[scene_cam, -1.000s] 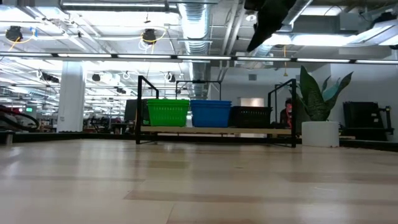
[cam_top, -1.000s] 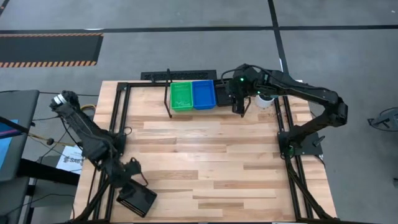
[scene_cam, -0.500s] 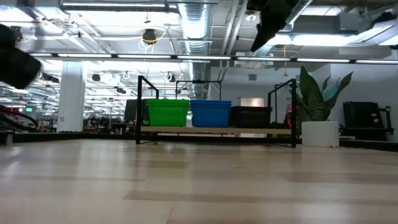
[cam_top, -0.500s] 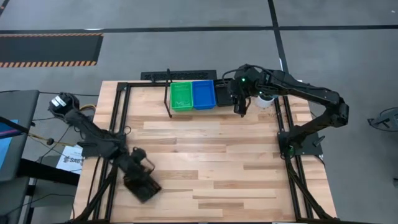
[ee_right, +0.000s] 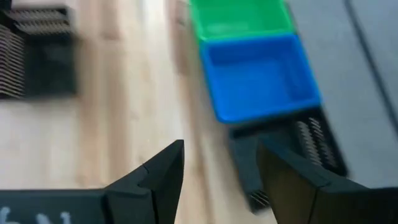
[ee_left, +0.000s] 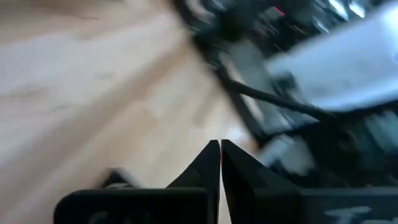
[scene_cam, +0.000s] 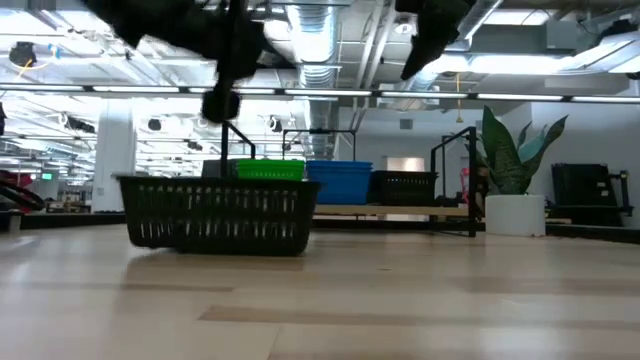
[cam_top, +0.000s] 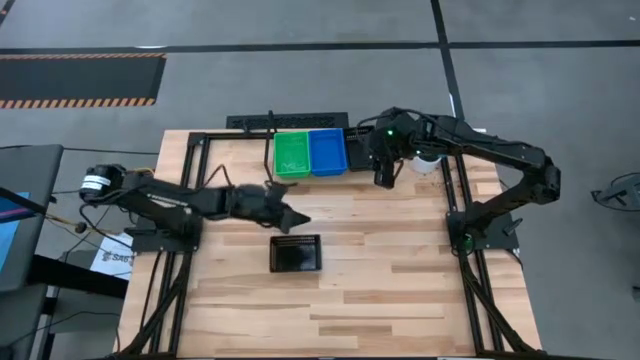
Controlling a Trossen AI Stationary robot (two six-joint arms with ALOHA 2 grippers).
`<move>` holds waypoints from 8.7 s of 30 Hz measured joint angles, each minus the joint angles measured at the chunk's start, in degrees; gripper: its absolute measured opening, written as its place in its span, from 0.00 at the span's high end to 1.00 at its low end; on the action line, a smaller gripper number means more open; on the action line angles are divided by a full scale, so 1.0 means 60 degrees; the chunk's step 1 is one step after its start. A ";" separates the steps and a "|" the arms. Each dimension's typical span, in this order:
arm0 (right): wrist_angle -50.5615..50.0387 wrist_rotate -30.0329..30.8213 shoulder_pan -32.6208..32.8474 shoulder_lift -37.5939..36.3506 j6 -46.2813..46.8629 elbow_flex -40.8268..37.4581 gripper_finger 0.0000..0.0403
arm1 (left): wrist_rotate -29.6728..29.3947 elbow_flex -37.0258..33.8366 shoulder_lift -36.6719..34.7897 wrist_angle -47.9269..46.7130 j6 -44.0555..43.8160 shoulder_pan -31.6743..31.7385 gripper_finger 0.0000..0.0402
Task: Stack baskets on shelf by color
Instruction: Stack the black bin on the other black bins on the shelf, then return to Home Position
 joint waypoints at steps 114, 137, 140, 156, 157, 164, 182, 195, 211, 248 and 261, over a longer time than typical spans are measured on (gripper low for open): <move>-0.0091 -0.0120 -0.1964 0.2987 -0.4283 -0.0351 0.96 | -0.2412 0.4732 -0.4722 -0.7808 0.2855 0.0896 0.40; -0.0379 -0.0166 -0.2129 0.2987 -0.3794 -0.0344 0.62 | -0.2408 0.4732 -0.4722 -0.7881 0.2855 0.0895 0.40; -0.0414 -0.0166 -0.2110 0.2951 -0.3603 -0.0344 0.52 | -0.2410 0.4732 -0.4722 -0.7870 0.2855 0.0896 0.40; -0.0449 0.0065 -0.2074 -0.0637 -0.1611 0.0220 0.45 | -0.3818 0.4732 -0.4787 -0.7107 0.2754 0.0896 0.40; -0.0442 0.0067 -0.2074 -0.0945 -0.1163 0.0340 0.46 | -0.3824 0.4732 -0.4794 -0.7134 0.2753 0.0896 0.40; -0.0528 0.0007 -0.2074 -0.3012 0.1006 0.0605 0.46 | -0.3915 0.4641 -0.4685 -0.7214 0.2834 0.0896 0.40; 0.4597 -0.3516 -0.1741 -0.8965 0.4066 -0.6261 0.46 | -0.0990 0.2071 -0.6757 -0.6302 0.6623 0.2139 0.40; 0.5800 -0.3469 -0.1032 -1.3260 0.5615 -0.9531 0.46 | -0.0168 -0.4105 -1.0156 -0.1888 0.4526 0.2375 0.40; 1.1340 -0.2682 0.1386 -1.3046 0.5683 -1.3674 0.46 | 0.0534 -0.6277 -1.2350 -0.2172 0.4271 0.2371 0.40; 0.9300 -0.1660 0.1915 -1.2976 0.5068 -1.3818 0.44 | -0.0448 -0.6291 -1.2364 -0.2537 0.5754 0.2677 0.40; 0.9293 -0.1671 0.1915 -1.2976 0.5079 -1.3822 0.45 | -0.0445 -0.6295 -1.2364 -0.2537 0.5754 0.2677 0.40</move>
